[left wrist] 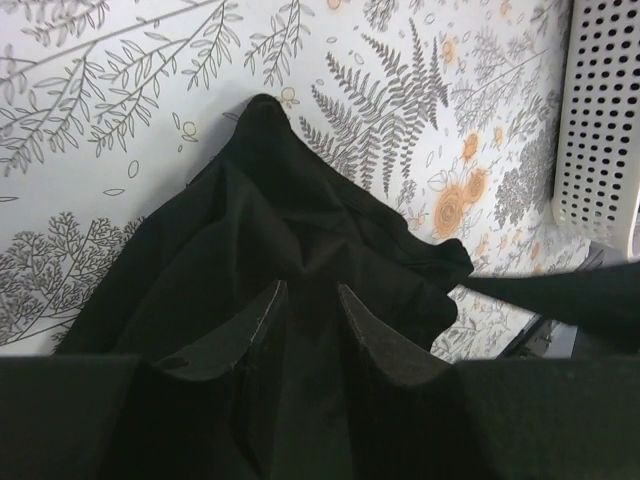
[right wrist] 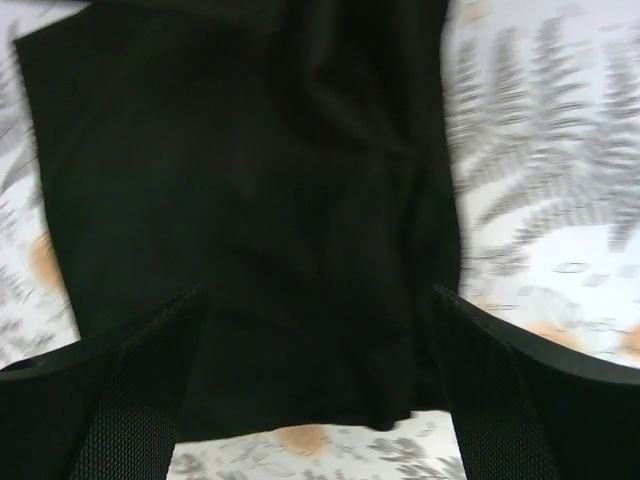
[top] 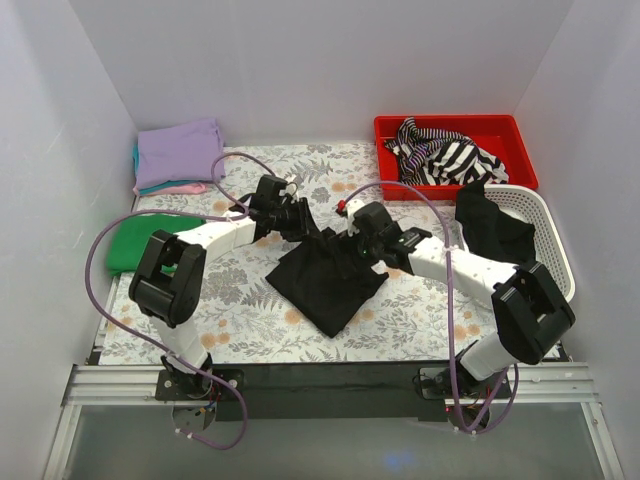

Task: Fold and stack the t-shirts
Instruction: Fold the tshirt

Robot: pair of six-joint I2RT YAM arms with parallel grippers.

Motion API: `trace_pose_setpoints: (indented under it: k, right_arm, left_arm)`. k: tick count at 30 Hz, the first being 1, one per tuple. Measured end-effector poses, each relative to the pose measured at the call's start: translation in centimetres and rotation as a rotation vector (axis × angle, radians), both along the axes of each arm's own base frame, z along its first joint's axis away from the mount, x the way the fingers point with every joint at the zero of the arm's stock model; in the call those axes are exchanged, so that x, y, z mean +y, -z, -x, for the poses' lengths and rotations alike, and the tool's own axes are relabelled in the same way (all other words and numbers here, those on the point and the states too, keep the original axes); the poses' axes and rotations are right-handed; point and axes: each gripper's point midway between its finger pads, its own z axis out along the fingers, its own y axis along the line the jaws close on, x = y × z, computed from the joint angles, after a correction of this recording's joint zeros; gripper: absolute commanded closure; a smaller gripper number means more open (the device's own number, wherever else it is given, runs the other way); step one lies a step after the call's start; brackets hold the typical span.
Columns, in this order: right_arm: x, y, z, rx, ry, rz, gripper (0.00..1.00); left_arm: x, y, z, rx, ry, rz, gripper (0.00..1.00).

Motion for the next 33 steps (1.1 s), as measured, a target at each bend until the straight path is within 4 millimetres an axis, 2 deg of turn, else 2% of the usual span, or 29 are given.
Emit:
trace_pose_setpoints:
  k: [3, 6, 11, 18, 23, 29, 33]
  right_arm:
    - [1.5, 0.8, 3.2, 0.07, -0.07, -0.038, 0.05]
    - [2.5, 1.2, 5.4, 0.124, -0.11, -0.077, 0.05]
    - [2.9, 2.3, 7.2, 0.185, -0.12, -0.099, 0.05]
    - [1.8, 4.5, 9.4, 0.255, -0.083, -0.055, 0.05]
    - [-0.2, 5.6, 9.2, 0.251, 0.023, 0.02, 0.03]
    - [-2.7, 6.4, 7.6, 0.204, 0.173, 0.111, 0.02]
    - [-3.7, 6.9, 5.5, 0.172, 0.241, 0.161, 0.02]
  left_arm:
    - [-0.4, 1.6, 0.5, 0.045, 0.027, 0.005, 0.76]
    - [-0.5, 2.5, 0.9, 0.065, 0.043, 0.012, 0.75]
    - [-1.3, 3.0, 0.2, 0.069, 0.07, 0.027, 0.76]
    - [-1.9, 6.6, -1.2, 0.126, 0.063, -0.003, 0.77]
    - [-2.0, 6.6, -2.2, 0.113, 0.043, -0.013, 0.77]
    - [-1.4, 6.9, -2.8, 0.102, -0.012, -0.054, 0.76]
    - [-0.3, 7.0, -2.1, 0.109, -0.071, -0.072, 0.76]
